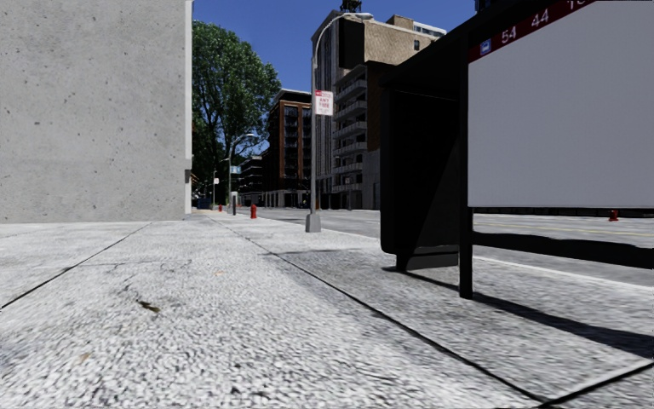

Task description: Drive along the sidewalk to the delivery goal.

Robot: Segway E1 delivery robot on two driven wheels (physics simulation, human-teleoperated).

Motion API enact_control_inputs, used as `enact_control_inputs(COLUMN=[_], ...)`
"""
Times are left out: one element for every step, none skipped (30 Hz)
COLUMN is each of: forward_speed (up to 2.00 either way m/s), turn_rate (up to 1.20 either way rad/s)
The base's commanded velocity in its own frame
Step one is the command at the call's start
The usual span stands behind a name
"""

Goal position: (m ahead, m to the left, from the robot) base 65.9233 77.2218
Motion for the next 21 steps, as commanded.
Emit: enact_control_inputs(forward_speed=[2.00, 2.00, 2.00, 2.00, 2.00, 2.00, 2.00, 2.00, 2.00, 2.00, 2.00, 2.00, 2.00, 2.00, 2.00, 2.00, 2.00, 2.00, 2.00, 2.00, 2.00], turn_rate=[0.00, 0.04, 0.17, 0.17, 0.34, 0.51, 0.59, 0.61, 0.61, 0.62, 0.62, 0.62, 0.48, 0.41, 0.41, 0.30, 0.09, 0.01, 0.00, 0.00, 0.00])
